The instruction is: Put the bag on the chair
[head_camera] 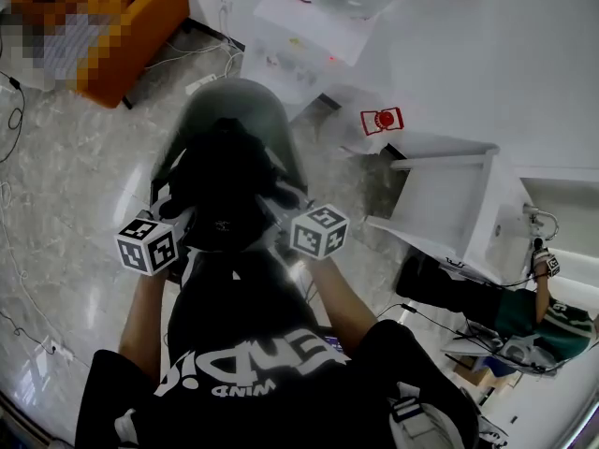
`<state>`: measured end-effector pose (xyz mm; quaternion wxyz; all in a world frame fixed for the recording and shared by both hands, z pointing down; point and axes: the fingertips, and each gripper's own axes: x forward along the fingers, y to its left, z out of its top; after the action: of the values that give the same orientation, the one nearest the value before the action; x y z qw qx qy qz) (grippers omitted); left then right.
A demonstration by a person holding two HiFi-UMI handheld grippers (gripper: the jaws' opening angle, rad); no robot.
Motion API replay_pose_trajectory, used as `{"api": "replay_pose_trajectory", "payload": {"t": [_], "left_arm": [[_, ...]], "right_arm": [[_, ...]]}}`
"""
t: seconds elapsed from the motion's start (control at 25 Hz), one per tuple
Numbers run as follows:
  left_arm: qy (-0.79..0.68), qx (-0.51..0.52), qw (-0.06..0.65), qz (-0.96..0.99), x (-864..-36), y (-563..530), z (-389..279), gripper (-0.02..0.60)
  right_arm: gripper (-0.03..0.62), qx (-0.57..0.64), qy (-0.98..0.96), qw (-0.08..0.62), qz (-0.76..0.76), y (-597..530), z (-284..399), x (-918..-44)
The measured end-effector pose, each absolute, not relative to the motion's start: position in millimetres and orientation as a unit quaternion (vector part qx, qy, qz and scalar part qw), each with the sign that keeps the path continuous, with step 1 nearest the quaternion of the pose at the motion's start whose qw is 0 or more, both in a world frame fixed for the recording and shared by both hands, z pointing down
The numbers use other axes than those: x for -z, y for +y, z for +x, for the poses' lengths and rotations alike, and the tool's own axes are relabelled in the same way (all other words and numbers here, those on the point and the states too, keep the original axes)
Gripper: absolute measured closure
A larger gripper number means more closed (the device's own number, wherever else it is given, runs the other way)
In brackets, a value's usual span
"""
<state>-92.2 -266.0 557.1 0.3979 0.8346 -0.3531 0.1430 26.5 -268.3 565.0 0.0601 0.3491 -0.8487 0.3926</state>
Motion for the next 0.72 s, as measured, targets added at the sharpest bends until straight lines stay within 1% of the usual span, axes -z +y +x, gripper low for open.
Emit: {"api": "replay_pose_trajectory", "payload": {"t": [0.32,0.72], "left_arm": [[-0.353,-0.141,0.415,0.827,-593,-291,-87,0.548],[-0.360,-0.163,0.426,0.813,-634,-310,-84,0.546]], "right_arm": [[0.539,-0.405,-0.844,0.064,0.345,-293,29,-600],[0.539,-0.427,-0.826,0.077,0.358,-313,32,-642]]}}
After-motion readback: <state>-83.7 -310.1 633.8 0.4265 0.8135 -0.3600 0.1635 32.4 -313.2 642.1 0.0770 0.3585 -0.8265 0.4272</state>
